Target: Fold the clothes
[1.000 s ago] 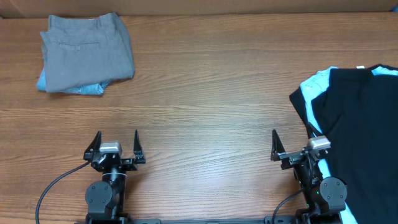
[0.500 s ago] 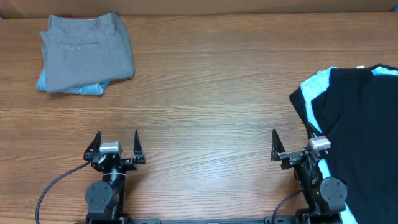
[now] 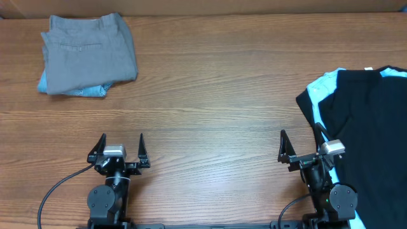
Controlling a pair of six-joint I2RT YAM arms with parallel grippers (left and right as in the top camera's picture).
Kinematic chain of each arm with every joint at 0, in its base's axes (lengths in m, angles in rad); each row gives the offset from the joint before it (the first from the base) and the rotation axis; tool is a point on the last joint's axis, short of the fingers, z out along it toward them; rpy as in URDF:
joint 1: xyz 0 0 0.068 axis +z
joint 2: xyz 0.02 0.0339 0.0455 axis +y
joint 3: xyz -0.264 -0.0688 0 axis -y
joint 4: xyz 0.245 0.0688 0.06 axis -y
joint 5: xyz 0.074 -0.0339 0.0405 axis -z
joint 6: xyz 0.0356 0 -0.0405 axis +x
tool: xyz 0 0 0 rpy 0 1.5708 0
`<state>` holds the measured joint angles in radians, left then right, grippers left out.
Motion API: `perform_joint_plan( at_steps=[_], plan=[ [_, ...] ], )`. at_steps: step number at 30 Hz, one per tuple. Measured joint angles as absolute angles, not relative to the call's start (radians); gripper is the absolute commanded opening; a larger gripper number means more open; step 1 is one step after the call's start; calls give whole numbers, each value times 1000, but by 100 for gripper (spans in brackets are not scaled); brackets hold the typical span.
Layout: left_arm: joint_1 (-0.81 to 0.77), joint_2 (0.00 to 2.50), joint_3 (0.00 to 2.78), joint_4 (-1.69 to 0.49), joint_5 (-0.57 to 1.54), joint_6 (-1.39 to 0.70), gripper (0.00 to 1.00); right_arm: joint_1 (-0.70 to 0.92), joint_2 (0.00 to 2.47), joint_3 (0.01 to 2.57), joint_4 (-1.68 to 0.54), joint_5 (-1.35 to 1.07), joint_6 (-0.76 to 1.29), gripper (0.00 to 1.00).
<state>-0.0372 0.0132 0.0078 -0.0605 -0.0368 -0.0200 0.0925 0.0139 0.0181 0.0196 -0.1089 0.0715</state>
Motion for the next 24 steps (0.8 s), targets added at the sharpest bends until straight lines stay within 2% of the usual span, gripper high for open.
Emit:
perform_joint_plan(
  at_steps=[6,13,18,24],
  plan=[
    [-37,14,8,78,-9,-21,100,93,14,18,83,-125,103,100],
    [-37,14,13,262,38,-23,100,93,15,58,56,-123,121,100],
    [-37,27,115,81,53,-21,100,93,68,237,-94,-102,135,100],
    [-37,199,407,-139,49,-3,100,93,375,524,-297,-125,153,100]
  ],
)
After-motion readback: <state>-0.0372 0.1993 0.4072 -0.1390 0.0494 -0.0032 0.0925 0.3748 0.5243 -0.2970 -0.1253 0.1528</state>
